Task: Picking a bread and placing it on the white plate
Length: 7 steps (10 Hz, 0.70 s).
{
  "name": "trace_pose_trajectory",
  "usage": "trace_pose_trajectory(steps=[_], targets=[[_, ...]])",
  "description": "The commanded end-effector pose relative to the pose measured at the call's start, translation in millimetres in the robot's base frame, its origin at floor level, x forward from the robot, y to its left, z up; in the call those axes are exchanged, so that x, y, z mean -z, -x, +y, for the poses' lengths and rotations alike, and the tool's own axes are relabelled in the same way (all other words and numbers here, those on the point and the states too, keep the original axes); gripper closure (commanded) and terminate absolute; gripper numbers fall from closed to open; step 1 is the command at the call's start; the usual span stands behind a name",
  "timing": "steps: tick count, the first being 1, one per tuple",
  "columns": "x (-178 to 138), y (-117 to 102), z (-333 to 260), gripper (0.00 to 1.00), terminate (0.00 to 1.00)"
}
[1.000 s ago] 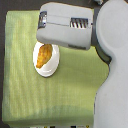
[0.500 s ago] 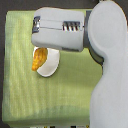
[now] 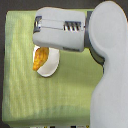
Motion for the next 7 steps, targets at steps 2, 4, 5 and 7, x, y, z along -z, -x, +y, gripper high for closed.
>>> trace_pose_trajectory(steps=[2, 4, 5, 7], targets=[[6.8, 1.2, -5.1, 0.0, 0.0], [6.5, 1.5, -3.8, 0.0, 0.0], [6.8, 3.2, -3.4, 0.0, 0.0], [8.4, 4.9, -3.7, 0.0, 0.0]])
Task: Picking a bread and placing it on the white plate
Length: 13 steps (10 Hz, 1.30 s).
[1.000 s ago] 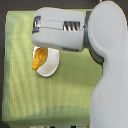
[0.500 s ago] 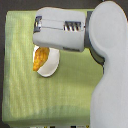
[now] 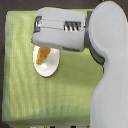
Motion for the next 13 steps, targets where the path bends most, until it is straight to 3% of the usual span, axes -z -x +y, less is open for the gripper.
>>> trace_pose_trajectory(steps=[1, 4, 9, 13], targets=[[8.2, 4.1, -3.6, 0.0, 0.0], [-1.1, -2.1, -1.9, 0.0, 0.0], [-96.2, -50.4, -46.6, 0.0, 0.0], [-117.1, -49.7, -65.1, 0.0, 0.0]])
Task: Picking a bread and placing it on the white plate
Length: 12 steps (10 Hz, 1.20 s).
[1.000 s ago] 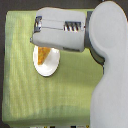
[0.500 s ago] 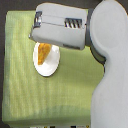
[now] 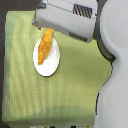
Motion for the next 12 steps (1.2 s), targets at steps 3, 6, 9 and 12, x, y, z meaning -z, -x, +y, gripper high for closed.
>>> trace_pose_trajectory(steps=[3, 6, 9, 12], targets=[[-24.5, -6.7, -84.2, 0.0, 0.0], [-9.7, -0.9, -144.0, 0.0, 0.0], [1.6, 5.8, -208.1, 0.0, 0.0], [5.9, 9.9, -255.7, 0.0, 0.0]])
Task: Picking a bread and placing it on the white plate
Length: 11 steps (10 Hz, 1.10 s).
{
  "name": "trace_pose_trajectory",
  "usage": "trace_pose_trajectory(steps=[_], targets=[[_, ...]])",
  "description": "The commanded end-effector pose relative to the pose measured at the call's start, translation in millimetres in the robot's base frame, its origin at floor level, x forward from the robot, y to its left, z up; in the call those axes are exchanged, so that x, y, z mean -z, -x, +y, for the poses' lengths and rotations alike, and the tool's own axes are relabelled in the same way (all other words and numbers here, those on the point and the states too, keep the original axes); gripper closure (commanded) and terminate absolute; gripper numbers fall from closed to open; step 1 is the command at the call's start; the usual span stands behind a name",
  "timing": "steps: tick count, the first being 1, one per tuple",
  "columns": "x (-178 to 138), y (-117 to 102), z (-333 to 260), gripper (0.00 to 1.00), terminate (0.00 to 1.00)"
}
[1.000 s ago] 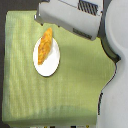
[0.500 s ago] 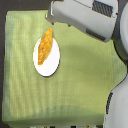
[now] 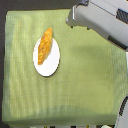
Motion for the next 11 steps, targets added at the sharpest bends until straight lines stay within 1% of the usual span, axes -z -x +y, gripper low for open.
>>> trace_pose_trajectory(steps=[1, 3, 6, 10, 11], targets=[[10.5, 11.4, -93.2, 0.0, 0.0], [13.0, 18.6, -125.8, 0.0, 0.0], [13.9, 23.5, -147.0, 0.0, 0.0], [18.2, 35.8, -171.2, 0.0, 0.0], [19.4, 35.6, -176.4, 0.0, 1.0]])
